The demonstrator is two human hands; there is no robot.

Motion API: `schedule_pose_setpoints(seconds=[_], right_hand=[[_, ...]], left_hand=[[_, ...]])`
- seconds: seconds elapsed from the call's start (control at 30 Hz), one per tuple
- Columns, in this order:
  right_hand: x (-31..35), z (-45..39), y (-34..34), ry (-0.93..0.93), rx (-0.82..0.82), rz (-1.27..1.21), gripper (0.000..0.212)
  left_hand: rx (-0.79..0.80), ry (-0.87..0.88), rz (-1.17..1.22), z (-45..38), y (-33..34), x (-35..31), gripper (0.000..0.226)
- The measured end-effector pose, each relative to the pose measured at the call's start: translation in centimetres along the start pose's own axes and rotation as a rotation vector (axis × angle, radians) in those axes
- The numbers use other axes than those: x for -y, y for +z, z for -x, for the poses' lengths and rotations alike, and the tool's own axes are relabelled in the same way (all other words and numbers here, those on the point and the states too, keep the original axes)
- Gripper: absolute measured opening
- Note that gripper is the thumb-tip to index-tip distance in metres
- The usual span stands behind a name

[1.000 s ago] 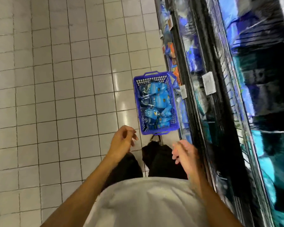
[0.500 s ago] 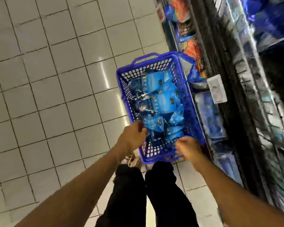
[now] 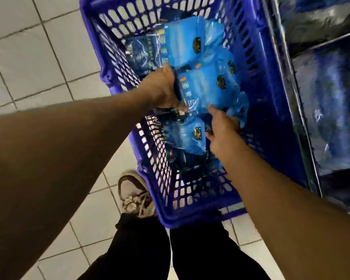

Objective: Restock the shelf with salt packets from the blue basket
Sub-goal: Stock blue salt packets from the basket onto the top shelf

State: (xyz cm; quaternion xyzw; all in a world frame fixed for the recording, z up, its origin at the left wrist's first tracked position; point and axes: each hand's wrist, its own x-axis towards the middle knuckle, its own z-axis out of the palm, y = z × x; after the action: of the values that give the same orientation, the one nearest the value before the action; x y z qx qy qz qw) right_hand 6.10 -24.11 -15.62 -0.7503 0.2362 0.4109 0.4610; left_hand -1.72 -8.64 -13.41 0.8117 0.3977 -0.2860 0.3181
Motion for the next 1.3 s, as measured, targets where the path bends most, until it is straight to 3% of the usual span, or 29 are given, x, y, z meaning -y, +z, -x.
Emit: schedule_pose_setpoints(seconds=[0.07, 0.13, 0.17, 0.3, 0.47, 0.53, 0.6, 0.7, 0.93, 1.07, 1.2, 1.3], right_hand=[[0.3, -0.3, -0.2, 0.084, 0.051, -0.027, 0.029], [0.8, -0.5, -0.4, 0.151, 0.126, -0.02, 0.031], [1.0, -0.5, -0.5, 0.187, 0.158, -0.021, 0.04], [1.9, 0.9, -1.6, 0.22, 0.18, -0.087, 0.041], [3.4, 6.3, -5.0, 0.283, 0.257, -0.263, 0.033], [4.0, 9.9, -7.0, 0.307, 0.297, -0.31, 0.046], [4.4, 13.6, -9.5, 0.287, 0.476, -0.382, 0.063], [5.7, 20.1, -11.9, 0.274, 0.656, -0.443, 0.069], [10.9, 34.2, -16.1, 0.255, 0.548, -0.321, 0.072], [15.1, 41.9, -17.7, 0.173, 0.664, -0.345, 0.053], [18.8, 49.3, -19.9, 0.051, 0.712, -0.149, 0.068], [20.9, 54.9, -21.8, -0.044, 0.683, -0.107, 0.061]], left_hand=[[0.067, -0.048, 0.038, -0.1, 0.1, 0.4, 0.108], [0.097, -0.089, 0.179, 0.0, 0.1, 1.1, 0.067], [0.09, -0.09, 0.237, 0.4, 0.0, 1.3, 0.057], [0.015, -0.204, 0.539, 1.8, -0.5, 1.0, 0.056], [0.094, -0.276, 1.082, 7.3, -2.3, 0.2, 0.021], [0.12, -0.278, 1.193, 10.6, -3.0, 0.3, 0.029], [0.149, -0.269, 1.335, 14.6, -3.7, 0.3, 0.037], [0.127, -0.296, 1.511, 21.3, -5.2, 0.3, 0.047], [0.024, -0.29, 1.61, 37.2, -11.6, -1.9, 0.066], [-0.048, -0.241, 1.605, 45.4, -17.1, -3.3, 0.061], [-0.116, -0.187, 1.577, 53.3, -22.5, -4.7, 0.057], [-0.162, -0.158, 1.534, 58.7, -25.8, -5.6, 0.06]])
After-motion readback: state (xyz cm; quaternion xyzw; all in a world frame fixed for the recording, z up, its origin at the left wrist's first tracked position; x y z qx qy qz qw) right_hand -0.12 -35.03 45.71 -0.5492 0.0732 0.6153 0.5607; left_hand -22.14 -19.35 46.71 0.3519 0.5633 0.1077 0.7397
